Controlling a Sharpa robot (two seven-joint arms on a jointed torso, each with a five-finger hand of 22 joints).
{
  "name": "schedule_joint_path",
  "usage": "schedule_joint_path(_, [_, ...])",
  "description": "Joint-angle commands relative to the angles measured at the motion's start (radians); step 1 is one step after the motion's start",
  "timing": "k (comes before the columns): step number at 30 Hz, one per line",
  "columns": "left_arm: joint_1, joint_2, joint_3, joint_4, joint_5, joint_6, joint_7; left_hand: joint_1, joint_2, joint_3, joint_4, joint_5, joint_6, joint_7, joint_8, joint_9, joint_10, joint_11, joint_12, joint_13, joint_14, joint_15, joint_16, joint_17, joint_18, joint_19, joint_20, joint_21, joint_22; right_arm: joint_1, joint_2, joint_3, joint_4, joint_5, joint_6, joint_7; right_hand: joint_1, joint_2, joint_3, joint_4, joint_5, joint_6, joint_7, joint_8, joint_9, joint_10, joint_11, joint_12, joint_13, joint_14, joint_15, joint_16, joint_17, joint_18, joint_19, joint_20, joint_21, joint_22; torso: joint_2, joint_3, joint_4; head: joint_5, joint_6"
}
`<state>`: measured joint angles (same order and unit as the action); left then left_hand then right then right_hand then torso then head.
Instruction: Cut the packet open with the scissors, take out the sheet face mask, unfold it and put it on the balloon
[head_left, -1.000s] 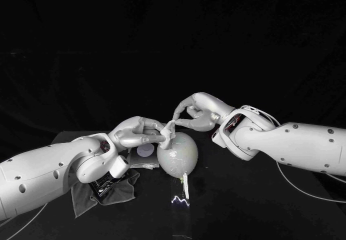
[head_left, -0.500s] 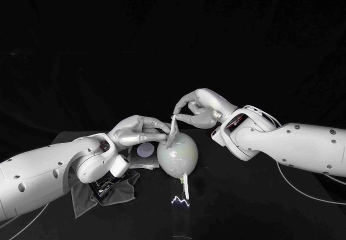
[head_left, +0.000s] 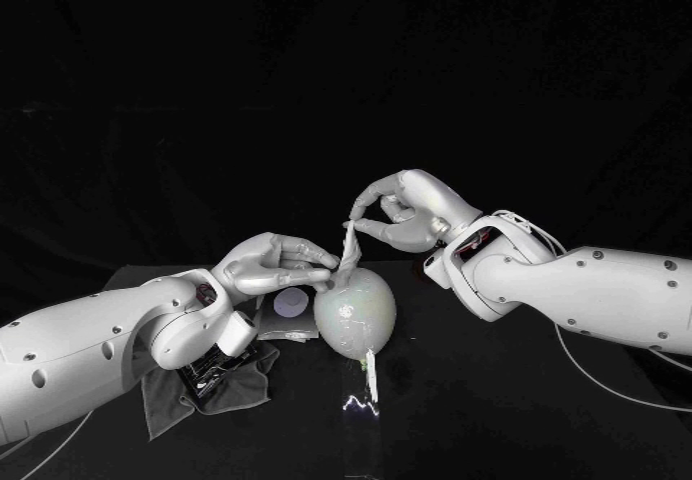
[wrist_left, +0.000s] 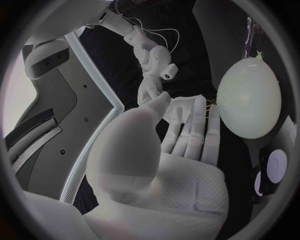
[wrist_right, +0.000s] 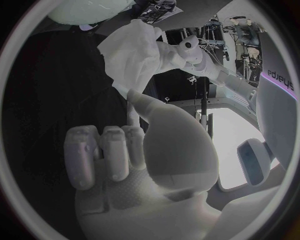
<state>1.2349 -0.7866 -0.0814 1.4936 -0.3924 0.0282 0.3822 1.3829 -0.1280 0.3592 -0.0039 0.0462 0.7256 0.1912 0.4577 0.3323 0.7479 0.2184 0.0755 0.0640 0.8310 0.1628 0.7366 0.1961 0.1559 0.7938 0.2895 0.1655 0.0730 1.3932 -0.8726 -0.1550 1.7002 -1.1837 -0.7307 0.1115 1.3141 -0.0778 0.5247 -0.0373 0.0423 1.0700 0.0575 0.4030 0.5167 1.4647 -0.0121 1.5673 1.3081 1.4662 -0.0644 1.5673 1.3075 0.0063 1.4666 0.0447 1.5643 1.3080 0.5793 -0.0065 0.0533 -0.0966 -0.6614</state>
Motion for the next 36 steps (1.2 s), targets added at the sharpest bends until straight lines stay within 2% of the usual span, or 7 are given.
schedule_joint_path(1, [0.002,-0.001,0.001,-0.002,0.022,-0.026,0.006,-0.009,-0.01,-0.01,0.011,0.002,-0.002,0.079,-0.006,-0.005,-0.004,0.003,-0.007,-0.003,-0.002,-0.003,0.006,-0.001,0.015,0.009,0.001,-0.007,-0.001,0.001,-0.001,0.002,0.003,-0.012,-0.032,0.025,-0.001,0.004,0.005,-0.001,0.006,-0.004,0.0,0.003,0.05,0.106,-0.001,0.003,0.263,0.105,-0.005,0.003,0.263,-0.006,0.104,-0.004,0.006,0.263,0.0,0.0003,0.0,0.001,0.003])
schedule_joint_path(14, [0.002,0.005,0.001,-0.063,0.216,-0.209,0.052,0.011,0.006,0.03,0.043,0.002,0.009,0.062,-0.015,-0.035,0.147,-0.017,0.044,0.007,-0.009,-0.017,0.0,-0.01,0.021,0.031,-0.001,-0.005,-0.001,0.003,0.002,0.005,0.018,0.039,-0.062,0.082,-0.002,0.003,0.007,-0.002,0.006,-0.006,0.0,0.006,0.053,0.106,0.0,0.003,0.263,0.105,-0.005,0.003,0.263,-0.006,0.104,-0.003,0.006,0.263,-0.001,0.0005,0.0013,0.008,0.015])
schedule_joint_path(21, [0.002,0.047,0.001,-0.13,0.253,-0.215,0.046,0.001,-0.039,0.004,0.054,0.002,-0.033,0.069,-0.029,-0.052,0.113,0.005,0.027,-0.001,-0.23,0.036,-0.183,-0.076,-0.007,-0.016,0.003,-0.039,-0.01,0.003,0.015,0.006,0.02,0.063,-0.067,0.1,-0.002,0.003,0.007,-0.002,0.006,-0.006,0.0,0.006,0.053,0.106,0.0,0.003,0.263,0.105,-0.005,0.003,0.263,-0.006,0.104,-0.003,0.006,0.263,0.0,0.0001,0.0002,0.016,0.023])
schedule_joint_path(26, [0.002,0.081,0.002,-0.167,0.246,-0.161,0.025,0.029,-0.048,-0.197,0.1,0.005,-0.124,0.03,-0.045,-0.072,0.039,0.041,-0.004,-0.001,-0.323,0.074,-0.283,-0.113,-0.066,-0.241,0.003,-0.112,-0.021,0.003,0.032,0.006,0.018,0.071,-0.066,0.106,-0.002,0.002,0.008,-0.002,0.007,-0.006,0.0,0.007,0.054,0.106,0.0,0.003,0.263,0.105,-0.005,0.003,0.263,-0.006,0.104,-0.003,0.006,0.263,0.001,0.0001,-0.0003,0.019,0.027])
schedule_joint_path(29, [0.002,0.102,0.002,-0.188,0.233,-0.116,0.011,0.104,-0.04,-0.372,0.176,0.005,-0.168,0.021,-0.048,-0.081,-0.049,0.022,-0.014,-0.004,-0.423,0.079,-0.389,-0.136,-0.083,-0.332,0.002,-0.121,-0.027,0.003,0.041,0.006,0.015,0.076,-0.065,0.109,-0.002,0.002,0.008,-0.002,0.007,-0.006,0.0,0.007,0.054,0.106,0.0,0.003,0.263,0.105,-0.005,0.003,0.263,-0.006,0.104,-0.003,0.006,0.263,0.001,-0.0001,-0.0003,0.019,0.027])
schedule_joint_path(30, [0.003,0.111,0.003,-0.196,0.228,-0.094,0.006,0.192,-0.053,-0.461,0.292,-0.002,-0.189,0.014,-0.037,-0.082,-0.119,0.001,-0.008,-0.003,-0.47,0.095,-0.447,-0.143,-0.09,-0.36,0.002,-0.119,-0.027,0.003,0.044,0.006,0.013,0.078,-0.065,0.11,-0.002,0.002,0.008,-0.002,0.007,-0.006,0.0,0.007,0.054,0.106,0.0,0.003,0.263,0.105,-0.005,0.003,0.263,-0.006,0.104,-0.003,0.006,0.263,0.001,-0.0007,-0.001,0.02,0.027])
schedule_joint_path(36, [0.004,0.147,0.006,-0.231,0.213,0.057,-0.008,0.208,-0.112,-0.52,0.303,0.005,-0.252,0.013,-0.056,-0.098,-0.275,-0.052,-0.03,-0.017,-0.589,0.086,-0.551,-0.158,-0.097,-0.462,0.004,-0.131,-0.037,0.002,0.062,0.006,0.005,0.087,-0.063,0.114,-0.003,0.002,0.008,-0.003,0.007,-0.007,0.0,0.007,0.055,0.106,0.0,0.003,0.263,0.105,-0.005,0.003,0.263,-0.006,0.104,-0.003,0.006,0.263,0.002,-0.0007,-0.0015,0.03,0.025])
